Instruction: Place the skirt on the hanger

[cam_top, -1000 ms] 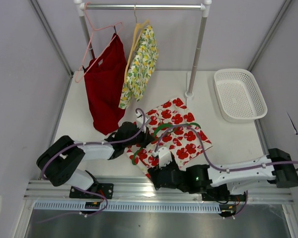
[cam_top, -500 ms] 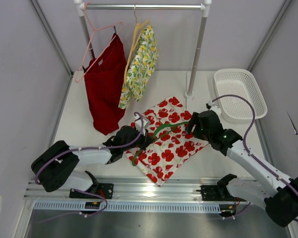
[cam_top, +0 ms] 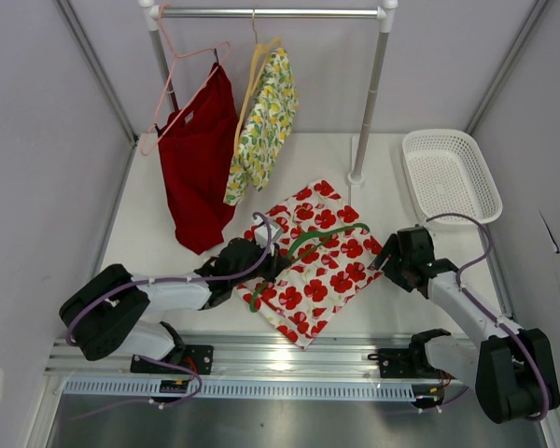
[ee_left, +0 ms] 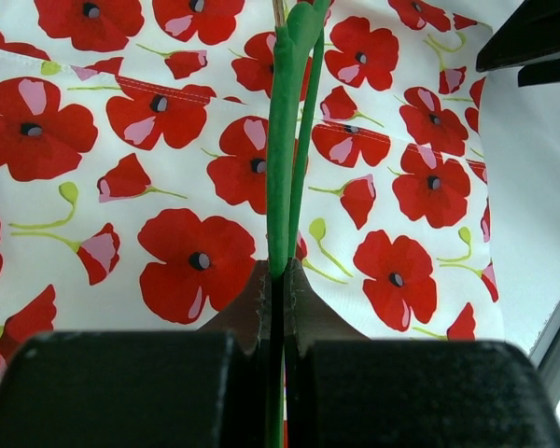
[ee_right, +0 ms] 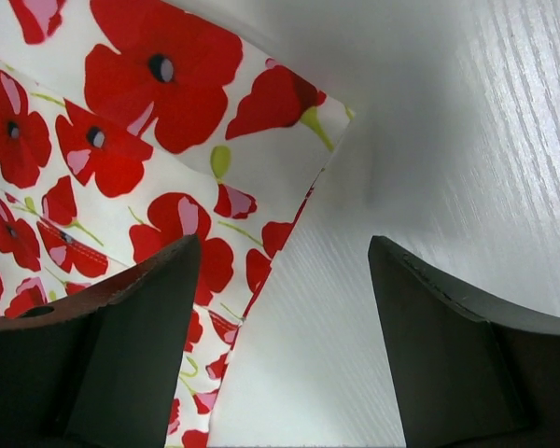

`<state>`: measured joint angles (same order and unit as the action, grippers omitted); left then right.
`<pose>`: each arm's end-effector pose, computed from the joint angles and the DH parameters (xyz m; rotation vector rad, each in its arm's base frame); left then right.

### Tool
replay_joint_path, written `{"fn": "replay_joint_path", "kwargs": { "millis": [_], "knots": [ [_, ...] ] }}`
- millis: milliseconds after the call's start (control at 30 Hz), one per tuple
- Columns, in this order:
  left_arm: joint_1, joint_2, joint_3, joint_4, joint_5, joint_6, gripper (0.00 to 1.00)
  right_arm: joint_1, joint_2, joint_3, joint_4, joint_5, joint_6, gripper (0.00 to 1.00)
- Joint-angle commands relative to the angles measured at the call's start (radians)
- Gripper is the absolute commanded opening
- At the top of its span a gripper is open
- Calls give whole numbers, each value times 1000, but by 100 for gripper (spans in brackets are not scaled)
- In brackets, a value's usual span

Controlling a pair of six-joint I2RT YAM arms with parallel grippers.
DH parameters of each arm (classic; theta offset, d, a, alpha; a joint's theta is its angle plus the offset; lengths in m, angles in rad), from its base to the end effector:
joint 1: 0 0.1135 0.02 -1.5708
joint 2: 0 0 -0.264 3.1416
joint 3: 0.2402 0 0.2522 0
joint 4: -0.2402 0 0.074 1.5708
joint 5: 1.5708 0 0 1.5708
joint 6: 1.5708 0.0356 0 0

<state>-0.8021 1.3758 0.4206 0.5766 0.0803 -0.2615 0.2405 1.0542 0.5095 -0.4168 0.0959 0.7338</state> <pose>0.1794 -0.1896 0.1667 0.5952 1.9408 -0.7684 0.1881 0.0426 0.1777 0.6591 2.4604 0.2669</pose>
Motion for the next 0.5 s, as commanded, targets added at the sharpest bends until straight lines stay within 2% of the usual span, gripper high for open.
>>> {"fn": "replay_joint_path", "kwargs": {
  "millis": [0,100,267,467],
  "knots": [
    [-5,23,-17,-14,-47,16,0,-23,16,-25,101,-21,26,77],
    [-8,31,-22,-6,-42,16,0,-50,33,-51,174,-36,35,67],
    [-8,29,-19,-7,-37,18,0,-66,35,-66,253,-28,50,64],
    [-8,32,-17,-9,-37,19,0,-72,24,-74,286,2,65,40]
  ]
}}
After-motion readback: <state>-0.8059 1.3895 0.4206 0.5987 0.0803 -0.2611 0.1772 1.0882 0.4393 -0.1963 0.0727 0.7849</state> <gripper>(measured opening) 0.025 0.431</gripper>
